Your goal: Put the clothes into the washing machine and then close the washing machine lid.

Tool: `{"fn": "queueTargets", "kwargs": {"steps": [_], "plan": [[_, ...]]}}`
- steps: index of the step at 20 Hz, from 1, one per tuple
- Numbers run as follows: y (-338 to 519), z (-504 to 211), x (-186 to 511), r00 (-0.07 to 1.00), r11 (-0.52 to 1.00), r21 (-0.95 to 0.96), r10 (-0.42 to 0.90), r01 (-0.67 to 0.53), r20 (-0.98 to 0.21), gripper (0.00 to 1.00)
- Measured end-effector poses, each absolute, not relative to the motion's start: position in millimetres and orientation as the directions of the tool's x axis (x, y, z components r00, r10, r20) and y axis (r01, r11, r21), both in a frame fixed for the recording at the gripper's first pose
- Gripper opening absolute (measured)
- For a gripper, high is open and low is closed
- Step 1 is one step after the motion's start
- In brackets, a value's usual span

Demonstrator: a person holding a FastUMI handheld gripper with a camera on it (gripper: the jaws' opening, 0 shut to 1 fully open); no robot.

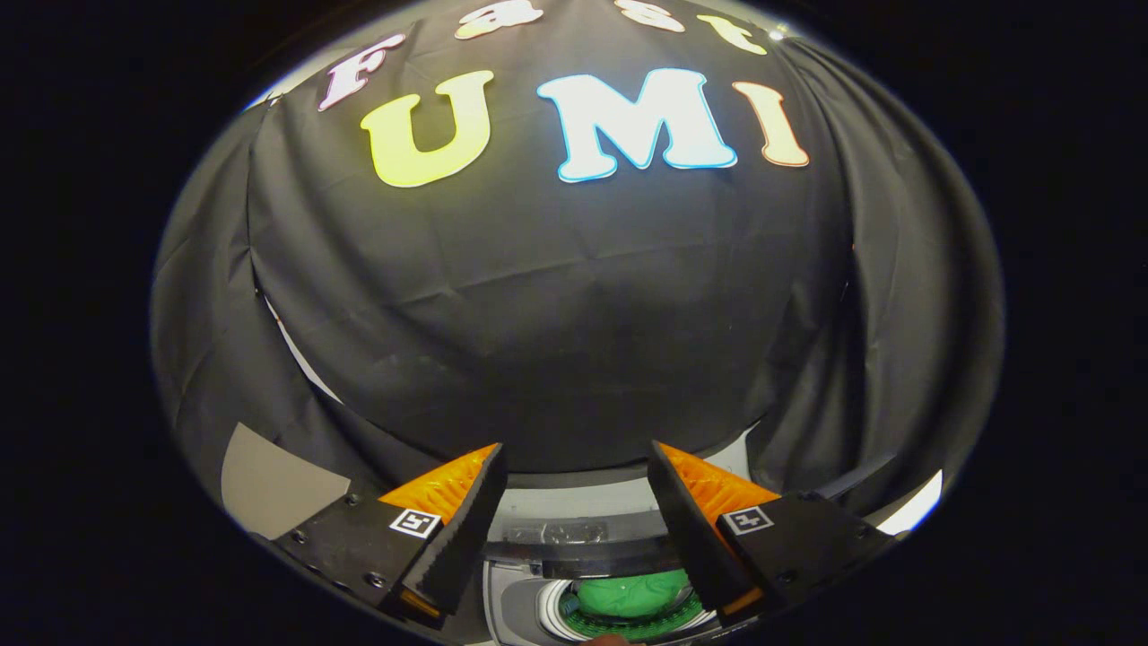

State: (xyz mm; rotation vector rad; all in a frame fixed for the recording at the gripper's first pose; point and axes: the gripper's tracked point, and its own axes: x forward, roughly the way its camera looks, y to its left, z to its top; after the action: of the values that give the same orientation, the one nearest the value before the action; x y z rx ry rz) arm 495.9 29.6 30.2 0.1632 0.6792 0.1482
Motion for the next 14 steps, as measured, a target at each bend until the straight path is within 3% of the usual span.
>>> {"fn": "queueTargets", "kwargs": {"steps": [14], "plan": [[32.0,-8.8,500.4,0.693,0.989,0.107,0.148,-0.102,-0.705,0.98]]}}
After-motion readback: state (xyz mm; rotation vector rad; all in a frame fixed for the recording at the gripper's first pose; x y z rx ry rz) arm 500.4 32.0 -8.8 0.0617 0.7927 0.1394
